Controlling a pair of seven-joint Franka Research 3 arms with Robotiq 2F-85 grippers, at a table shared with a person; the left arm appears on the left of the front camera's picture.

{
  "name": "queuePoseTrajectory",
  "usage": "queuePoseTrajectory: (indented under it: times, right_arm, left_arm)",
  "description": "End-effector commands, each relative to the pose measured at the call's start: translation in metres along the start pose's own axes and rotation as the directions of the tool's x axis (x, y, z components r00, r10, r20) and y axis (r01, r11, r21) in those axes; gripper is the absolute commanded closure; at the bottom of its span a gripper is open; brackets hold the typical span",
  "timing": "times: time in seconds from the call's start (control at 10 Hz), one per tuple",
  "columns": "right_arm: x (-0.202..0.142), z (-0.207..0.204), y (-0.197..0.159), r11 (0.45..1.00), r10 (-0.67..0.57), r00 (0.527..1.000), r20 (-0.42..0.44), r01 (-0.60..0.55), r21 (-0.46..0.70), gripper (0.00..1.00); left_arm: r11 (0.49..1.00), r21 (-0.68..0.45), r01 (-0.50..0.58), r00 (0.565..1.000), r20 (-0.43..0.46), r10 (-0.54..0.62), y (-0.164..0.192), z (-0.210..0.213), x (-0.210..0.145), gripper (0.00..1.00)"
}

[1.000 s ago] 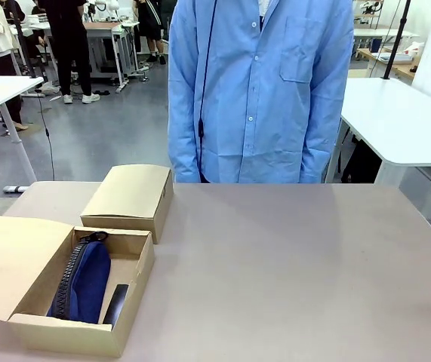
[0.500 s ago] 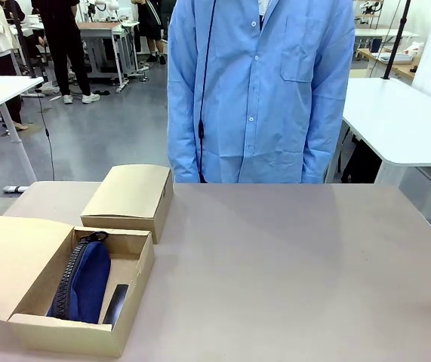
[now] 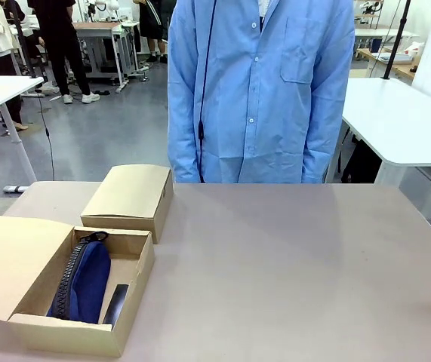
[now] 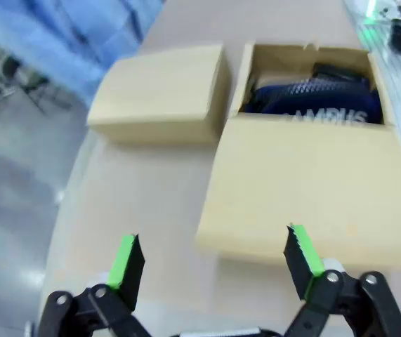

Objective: Place items inside the box.
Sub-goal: Close the lid of the Mailer Box closest to the robot.

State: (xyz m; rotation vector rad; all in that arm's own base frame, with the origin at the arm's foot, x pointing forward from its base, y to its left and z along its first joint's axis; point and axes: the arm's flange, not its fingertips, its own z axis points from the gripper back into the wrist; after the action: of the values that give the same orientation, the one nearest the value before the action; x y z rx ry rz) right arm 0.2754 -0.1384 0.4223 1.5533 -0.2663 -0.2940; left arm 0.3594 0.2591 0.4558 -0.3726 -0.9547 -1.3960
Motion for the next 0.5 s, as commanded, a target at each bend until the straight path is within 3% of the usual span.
queuePoseTrajectory:
  times: [0.0, 0.2, 0.4]
  right_arm:
    - [0.000, 0.000, 0.005, 1.000, -0.018, 1.000, 0.002, 0.018, 0.017, 0.00]
    - [0.000, 0.000, 0.005, 1.000, -0.018, 1.000, 0.002, 0.018, 0.017, 0.00]
    - [0.000, 0.000, 0.005, 1.000, -0.018, 1.000, 0.002, 0.018, 0.017, 0.00]
  left_arm:
    - [0.999, -0.036, 0.006, 0.987, -0.158, -0.012, -0.003, 0.003, -0.026, 0.00]
    - [0.998, -0.044, -0.052, 0.952, -0.302, 0.037, -0.002, -0.009, -0.051, 0.00]
    - [0.988, -0.105, -0.116, 0.933, -0.352, 0.073, -0.002, -0.035, -0.073, 0.00]
